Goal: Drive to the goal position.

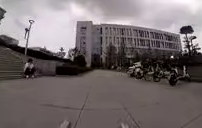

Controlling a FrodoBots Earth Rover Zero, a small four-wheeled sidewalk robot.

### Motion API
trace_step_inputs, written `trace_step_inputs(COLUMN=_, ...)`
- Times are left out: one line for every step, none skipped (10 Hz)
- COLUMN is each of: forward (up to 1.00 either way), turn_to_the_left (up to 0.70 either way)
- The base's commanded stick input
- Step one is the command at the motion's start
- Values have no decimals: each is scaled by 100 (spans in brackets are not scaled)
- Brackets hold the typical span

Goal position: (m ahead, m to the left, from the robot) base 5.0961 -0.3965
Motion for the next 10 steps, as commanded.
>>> trace_step_inputs(forward=100, turn_to_the_left=0)
trace_step_inputs(forward=100, turn_to_the_left=0)
trace_step_inputs(forward=100, turn_to_the_left=0)
trace_step_inputs(forward=100, turn_to_the_left=0)
trace_step_inputs(forward=100, turn_to_the_left=0)
trace_step_inputs(forward=100, turn_to_the_left=0)
trace_step_inputs(forward=100, turn_to_the_left=0)
trace_step_inputs(forward=100, turn_to_the_left=0)
trace_step_inputs(forward=100, turn_to_the_left=0)
trace_step_inputs(forward=100, turn_to_the_left=0)
